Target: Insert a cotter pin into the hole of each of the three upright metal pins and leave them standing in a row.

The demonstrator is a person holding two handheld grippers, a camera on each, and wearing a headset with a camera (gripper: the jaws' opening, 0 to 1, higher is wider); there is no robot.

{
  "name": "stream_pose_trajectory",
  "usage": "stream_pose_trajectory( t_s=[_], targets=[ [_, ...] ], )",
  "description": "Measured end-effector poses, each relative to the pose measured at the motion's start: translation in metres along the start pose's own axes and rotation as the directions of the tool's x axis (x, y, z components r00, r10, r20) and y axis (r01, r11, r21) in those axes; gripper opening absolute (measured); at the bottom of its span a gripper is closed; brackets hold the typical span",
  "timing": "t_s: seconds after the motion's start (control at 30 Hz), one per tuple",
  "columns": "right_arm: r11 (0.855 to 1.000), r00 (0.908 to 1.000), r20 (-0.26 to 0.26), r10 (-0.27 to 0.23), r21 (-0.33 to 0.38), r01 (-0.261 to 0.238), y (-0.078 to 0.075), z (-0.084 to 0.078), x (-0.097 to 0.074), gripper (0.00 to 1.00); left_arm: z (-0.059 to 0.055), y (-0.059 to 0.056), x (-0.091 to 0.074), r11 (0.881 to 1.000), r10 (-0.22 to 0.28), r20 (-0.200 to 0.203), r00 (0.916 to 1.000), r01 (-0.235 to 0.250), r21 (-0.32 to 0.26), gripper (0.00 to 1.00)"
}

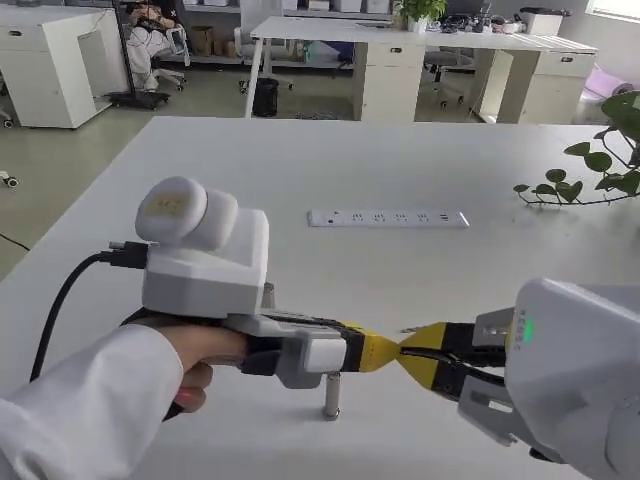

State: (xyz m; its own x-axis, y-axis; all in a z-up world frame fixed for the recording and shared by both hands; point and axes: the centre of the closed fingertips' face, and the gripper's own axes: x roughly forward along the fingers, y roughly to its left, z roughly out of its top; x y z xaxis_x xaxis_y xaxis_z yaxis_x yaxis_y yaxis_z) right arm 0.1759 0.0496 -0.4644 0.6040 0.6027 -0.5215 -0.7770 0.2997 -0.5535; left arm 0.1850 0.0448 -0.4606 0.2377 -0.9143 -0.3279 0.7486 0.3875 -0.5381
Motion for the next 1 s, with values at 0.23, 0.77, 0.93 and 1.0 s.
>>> stream_pose_trajectory(
  t_s=[0.23, 0.77, 0.93, 1.0],
  targets=[
    [1.0, 0.9999, 0.001, 0.016, 0.008, -0.016, 0.001, 0.0, -0.001, 0.0, -0.002, -0.003, 0.0, 0.999, 0.003, -0.02, 0.9998, -0.002, 0.035, 0.0],
    [0.992, 0.9994, 0.016, 0.03, 0.121, -0.032, -0.008, -0.021, -0.007, 0.2, 0.0, -0.015, -0.012, 0.936, -0.051, 0.0, 0.9987, 0.047, 0.348, 0.0],
    [0.941, 0.9916, 0.087, 0.095, 0.318, -0.118, 0.002, -0.024, -0.005, 0.33, 0.002, -0.022, -0.019, 0.845, -0.064, 0.0, 0.9979, 0.054, 0.531, 0.0],
    [0.901, 0.9804, 0.152, 0.125, 0.397, -0.177, 0.007, -0.019, -0.007, 0.31, -0.003, -0.022, -0.021, 0.803, -0.065, -0.022, 0.9976, 0.066, 0.593, 0.0]
  ],
)
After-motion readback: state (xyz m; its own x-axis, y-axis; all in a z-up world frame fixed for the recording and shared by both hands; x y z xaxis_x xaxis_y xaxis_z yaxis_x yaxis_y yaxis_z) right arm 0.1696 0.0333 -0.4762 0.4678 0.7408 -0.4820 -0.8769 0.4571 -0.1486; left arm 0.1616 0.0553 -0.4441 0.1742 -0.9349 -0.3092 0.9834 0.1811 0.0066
